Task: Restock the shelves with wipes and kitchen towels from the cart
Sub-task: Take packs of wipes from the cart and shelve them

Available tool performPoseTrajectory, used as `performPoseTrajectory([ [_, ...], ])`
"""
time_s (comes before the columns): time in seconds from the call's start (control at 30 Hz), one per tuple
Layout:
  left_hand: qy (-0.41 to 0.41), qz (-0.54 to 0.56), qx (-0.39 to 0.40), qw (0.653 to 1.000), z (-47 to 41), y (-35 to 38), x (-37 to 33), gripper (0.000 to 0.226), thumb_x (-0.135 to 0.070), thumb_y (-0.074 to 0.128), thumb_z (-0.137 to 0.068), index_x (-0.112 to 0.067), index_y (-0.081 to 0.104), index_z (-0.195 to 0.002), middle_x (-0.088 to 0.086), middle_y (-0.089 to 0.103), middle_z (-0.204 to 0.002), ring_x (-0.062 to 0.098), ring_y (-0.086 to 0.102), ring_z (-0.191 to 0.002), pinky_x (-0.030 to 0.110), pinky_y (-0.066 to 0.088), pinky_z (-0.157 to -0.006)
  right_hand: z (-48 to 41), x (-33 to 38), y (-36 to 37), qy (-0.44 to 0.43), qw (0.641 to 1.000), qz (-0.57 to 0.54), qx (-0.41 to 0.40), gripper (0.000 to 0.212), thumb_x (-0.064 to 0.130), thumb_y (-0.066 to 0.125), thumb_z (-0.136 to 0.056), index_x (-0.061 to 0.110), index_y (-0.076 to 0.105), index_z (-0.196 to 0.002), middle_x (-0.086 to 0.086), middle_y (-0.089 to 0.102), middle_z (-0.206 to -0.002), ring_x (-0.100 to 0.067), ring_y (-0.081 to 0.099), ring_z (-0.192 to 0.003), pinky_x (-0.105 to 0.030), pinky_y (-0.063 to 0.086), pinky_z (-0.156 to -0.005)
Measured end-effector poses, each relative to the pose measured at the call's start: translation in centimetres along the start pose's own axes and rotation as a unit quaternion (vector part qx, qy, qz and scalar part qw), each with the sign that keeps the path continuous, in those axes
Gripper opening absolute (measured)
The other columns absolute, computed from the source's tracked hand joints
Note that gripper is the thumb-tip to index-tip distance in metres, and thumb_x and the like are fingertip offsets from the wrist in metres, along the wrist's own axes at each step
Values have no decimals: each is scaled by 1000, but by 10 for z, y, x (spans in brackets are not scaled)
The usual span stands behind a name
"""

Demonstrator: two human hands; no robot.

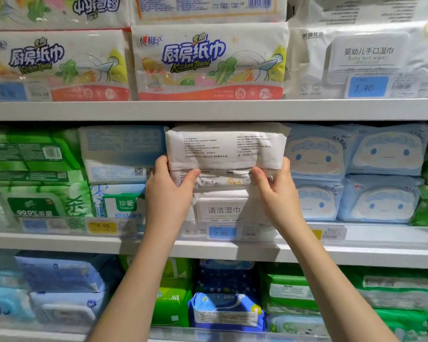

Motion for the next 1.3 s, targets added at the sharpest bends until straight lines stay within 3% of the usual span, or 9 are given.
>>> performPoseTrajectory([
  [0.23, -12, 2, -7, 1000, 6, 1, 3, 40, -41, 64, -86, -16, 52, -115, -1, 45, -121, 21, 49, -110, 31, 39, -85, 2, 3, -2, 23, 999, 15, 40, 43, 60, 50, -85, 26, 48, -111, 1, 55, -111, -19, 50, -109, -43, 46, -90],
  [0.33, -19, -20, 3, 1000, 10, -1, 10, 53, -41, 65, -86, -15, 50, -129, 2, 41, -130, 22, 46, -117, 30, 39, -91, 17, -9, -24, 64, 989, 133, 18, 56, 58, 55, -85, 23, 48, -129, -4, 44, -125, -22, 39, -120, -40, 40, -98],
  [0.4, -18, -18, 9, 1000, 13, -4, 17, 54, -38, 64, -87, -15, 50, -133, 3, 48, -130, 19, 51, -112, 31, 42, -90, 35, -22, -40, 115, 985, 125, -3, 66, 55, 61, -83, 20, 45, -137, -5, 49, -126, -21, 48, -116, -38, 43, -94],
  [0.5, -11, 6, 11, 1000, 20, -11, 21, 43, -32, 58, -93, -14, 54, -131, 3, 56, -127, 13, 53, -105, 27, 41, -85, 46, -28, -36, 105, 987, 115, 28, 37, 43, 65, -85, 12, 66, -105, -3, 69, -86, -21, 62, -83, -35, 47, -73],
  [0.6, -10, -2, 56, 998, 28, -5, 26, 41, -34, 53, -95, -24, 50, -134, -1, 58, -125, 9, 53, -97, 24, 41, -78, 41, -19, -28, 52, 981, 184, 20, 37, 40, 64, -86, 7, 62, -68, -4, 59, -60, -24, 55, -63, -35, 34, -57],
  [0.67, -8, -7, 90, 996, 32, 2, 31, 47, -33, 57, -92, -30, 43, -137, -3, 59, -121, 10, 57, -93, 23, 44, -72, 39, -16, -28, 33, 982, 188, -2, 35, 37, 66, -86, 7, 62, -67, -4, 60, -60, -24, 55, -62, -35, 36, -57],
  [0.87, 19, -54, 46, 997, 38, 6, 35, 70, -22, 68, -85, -28, 33, -146, 1, 48, -136, 22, 52, -114, 45, 47, -94, 38, -15, -30, 2, 988, 152, -11, 34, 30, 69, -83, 12, 57, -58, -1, 54, -51, -23, 51, -55, -36, 38, -57],
  [1.07, 27, -32, 37, 998, 31, 11, 46, 68, -19, 69, -85, -26, 37, -145, -2, 50, -131, 19, 52, -115, 43, 46, -96, 37, -14, -29, -23, 988, 149, 0, 41, 26, 71, -82, 22, 45, -50, 4, 45, -45, -21, 44, -51, -33, 31, -52],
  [1.3, 35, -20, 19, 999, 28, 10, 53, 65, -16, 67, -86, -24, 38, -144, -2, 49, -130, 17, 49, -119, 44, 45, -99, 37, -14, -21, -40, 991, 131, 12, 35, 27, 71, -82, 7, 58, -56, -2, 51, -47, -21, 43, -49, -35, 36, -52],
])
Point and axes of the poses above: each hand's wrist, its own z-axis away from the middle knuckle, its own y-axis out of the palm, x = y × z, the point moved 10 cm from there along -z, towards the middle knuckle
